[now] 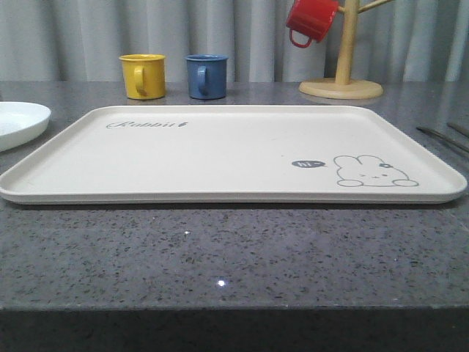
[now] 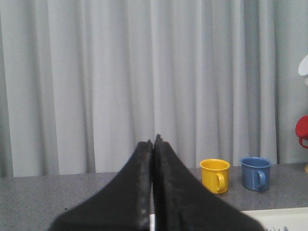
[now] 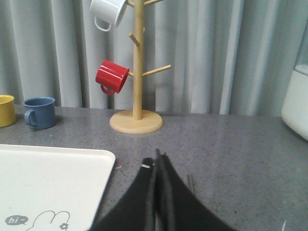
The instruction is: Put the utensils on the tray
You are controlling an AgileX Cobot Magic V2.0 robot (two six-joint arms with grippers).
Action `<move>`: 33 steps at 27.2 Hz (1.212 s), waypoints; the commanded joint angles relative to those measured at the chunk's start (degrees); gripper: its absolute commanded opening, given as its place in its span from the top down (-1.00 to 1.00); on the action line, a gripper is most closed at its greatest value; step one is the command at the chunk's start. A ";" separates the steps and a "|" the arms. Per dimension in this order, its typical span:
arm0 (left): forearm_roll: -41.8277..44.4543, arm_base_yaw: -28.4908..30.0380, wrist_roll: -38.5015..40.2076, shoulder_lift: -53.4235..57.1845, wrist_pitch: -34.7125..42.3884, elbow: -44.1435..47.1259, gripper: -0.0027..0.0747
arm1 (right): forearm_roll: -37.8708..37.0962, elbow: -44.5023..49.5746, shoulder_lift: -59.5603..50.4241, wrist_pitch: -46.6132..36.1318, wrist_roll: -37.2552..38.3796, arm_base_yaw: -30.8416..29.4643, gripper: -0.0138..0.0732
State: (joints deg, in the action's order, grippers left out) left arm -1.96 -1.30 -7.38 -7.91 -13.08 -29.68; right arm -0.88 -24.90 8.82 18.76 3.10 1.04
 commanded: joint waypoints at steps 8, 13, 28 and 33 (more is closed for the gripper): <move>0.38 0.02 0.08 -16.85 -11.31 -13.39 0.98 | -0.71 -13.47 20.51 6.18 -0.16 -0.12 0.84; 0.38 0.02 0.08 -20.80 -12.91 -13.30 0.98 | -0.71 -13.47 26.63 7.48 -0.16 -0.12 0.84; 1.07 0.02 0.08 -25.42 -16.59 -13.45 -0.34 | -0.77 -13.47 31.21 7.96 -0.81 -0.12 -0.18; 4.44 0.02 0.08 -32.07 -24.38 -18.81 -0.43 | -0.77 -13.47 31.21 7.96 -0.81 -0.12 -0.17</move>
State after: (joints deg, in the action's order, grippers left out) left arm 1.29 -1.30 -7.38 -36.73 -38.08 -44.25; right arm -0.88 -36.40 39.89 30.47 2.78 1.04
